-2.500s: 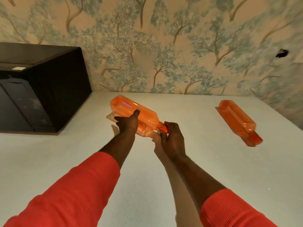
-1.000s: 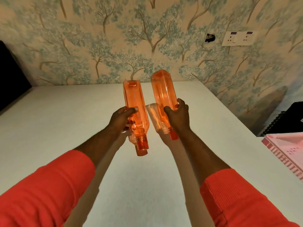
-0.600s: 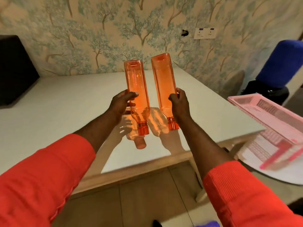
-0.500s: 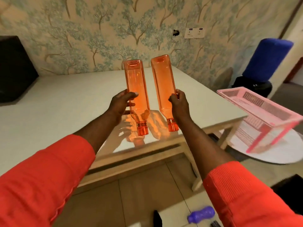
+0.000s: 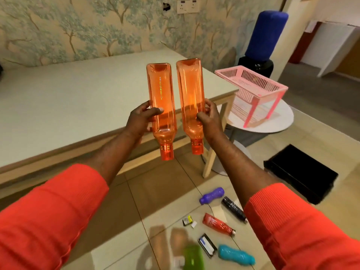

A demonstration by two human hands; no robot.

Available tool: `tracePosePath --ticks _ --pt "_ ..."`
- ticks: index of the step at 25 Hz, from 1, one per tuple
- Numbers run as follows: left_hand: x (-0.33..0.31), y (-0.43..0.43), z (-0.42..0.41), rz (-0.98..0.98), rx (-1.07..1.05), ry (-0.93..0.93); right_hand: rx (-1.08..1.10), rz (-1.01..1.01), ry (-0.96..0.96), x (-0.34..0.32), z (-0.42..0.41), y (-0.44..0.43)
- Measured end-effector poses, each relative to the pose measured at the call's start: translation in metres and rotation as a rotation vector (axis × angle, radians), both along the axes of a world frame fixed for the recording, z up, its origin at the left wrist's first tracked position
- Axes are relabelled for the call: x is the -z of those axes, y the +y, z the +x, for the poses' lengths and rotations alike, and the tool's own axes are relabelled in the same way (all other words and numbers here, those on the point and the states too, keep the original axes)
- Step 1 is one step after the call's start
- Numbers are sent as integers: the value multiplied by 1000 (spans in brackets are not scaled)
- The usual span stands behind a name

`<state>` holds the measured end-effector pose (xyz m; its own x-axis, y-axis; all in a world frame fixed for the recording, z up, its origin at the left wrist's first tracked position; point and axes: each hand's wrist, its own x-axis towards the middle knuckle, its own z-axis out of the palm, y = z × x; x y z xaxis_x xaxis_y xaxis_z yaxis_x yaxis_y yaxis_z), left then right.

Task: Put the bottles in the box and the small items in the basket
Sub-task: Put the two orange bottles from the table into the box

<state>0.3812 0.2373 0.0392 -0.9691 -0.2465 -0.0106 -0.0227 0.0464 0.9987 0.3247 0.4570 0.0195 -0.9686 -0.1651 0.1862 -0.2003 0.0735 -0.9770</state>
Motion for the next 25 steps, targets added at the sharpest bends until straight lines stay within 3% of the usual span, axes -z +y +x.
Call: tracePosePath --ticks 15,25 --pt "65 385 114 38 105 -87 120 32 -53 61 118 388" --pt "110 554 11 77 217 -141 257 56 -158 105 58 565"
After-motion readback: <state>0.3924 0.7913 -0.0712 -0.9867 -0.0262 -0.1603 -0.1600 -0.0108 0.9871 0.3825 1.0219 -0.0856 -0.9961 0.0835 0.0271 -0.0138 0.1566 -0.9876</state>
